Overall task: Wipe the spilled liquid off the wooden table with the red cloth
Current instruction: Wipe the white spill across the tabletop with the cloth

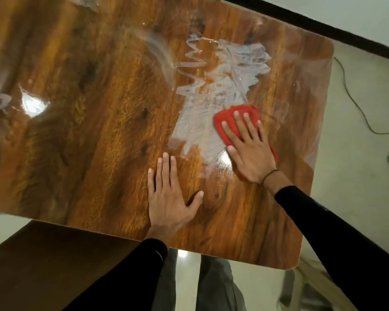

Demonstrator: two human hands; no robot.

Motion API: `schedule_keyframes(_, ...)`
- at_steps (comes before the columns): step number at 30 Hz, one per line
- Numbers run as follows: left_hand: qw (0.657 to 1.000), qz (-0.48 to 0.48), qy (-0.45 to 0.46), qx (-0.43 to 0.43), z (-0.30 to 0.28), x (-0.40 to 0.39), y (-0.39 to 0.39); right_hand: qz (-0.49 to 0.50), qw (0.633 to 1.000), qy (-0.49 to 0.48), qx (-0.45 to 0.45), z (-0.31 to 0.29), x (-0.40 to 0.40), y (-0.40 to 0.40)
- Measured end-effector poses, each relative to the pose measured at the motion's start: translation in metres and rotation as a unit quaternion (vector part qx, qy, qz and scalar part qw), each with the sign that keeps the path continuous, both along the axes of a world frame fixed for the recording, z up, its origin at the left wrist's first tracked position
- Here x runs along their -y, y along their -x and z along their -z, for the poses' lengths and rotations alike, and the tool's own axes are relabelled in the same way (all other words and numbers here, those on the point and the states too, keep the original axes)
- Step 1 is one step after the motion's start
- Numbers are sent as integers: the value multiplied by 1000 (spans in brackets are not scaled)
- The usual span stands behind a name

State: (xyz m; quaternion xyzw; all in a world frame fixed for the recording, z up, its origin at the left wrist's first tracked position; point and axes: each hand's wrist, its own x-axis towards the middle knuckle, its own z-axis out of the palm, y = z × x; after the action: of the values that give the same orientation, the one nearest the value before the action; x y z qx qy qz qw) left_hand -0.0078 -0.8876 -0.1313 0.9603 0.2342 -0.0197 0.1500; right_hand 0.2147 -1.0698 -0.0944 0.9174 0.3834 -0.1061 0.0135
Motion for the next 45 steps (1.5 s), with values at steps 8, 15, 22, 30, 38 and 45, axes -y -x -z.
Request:
schedule_keyframes(8,999,-40,14,18,-2,1,2,-367,928,8,-62,3,39,66)
schedule_keyframes(15,990,-141,11,8,-3,4,1,-263,963,27,-48,-3,72,-6)
schedule_keyframes(22,980,-199,3,10,-5,7,2,-215,976,-25,-25,-6,-79,-50)
schedule_keyframes(30,982,-190,1,19,-1,7,3,-413,909,-37,-36,-2,-93,11)
schedule_keyframes(38,982,-187,12,22,0,7,2,-361,932,-23,-36,-1,-53,-19)
schedule_keyframes(45,983,-182,17,25,-1,8,2,-336,941,-28,-4,-4,-155,-27)
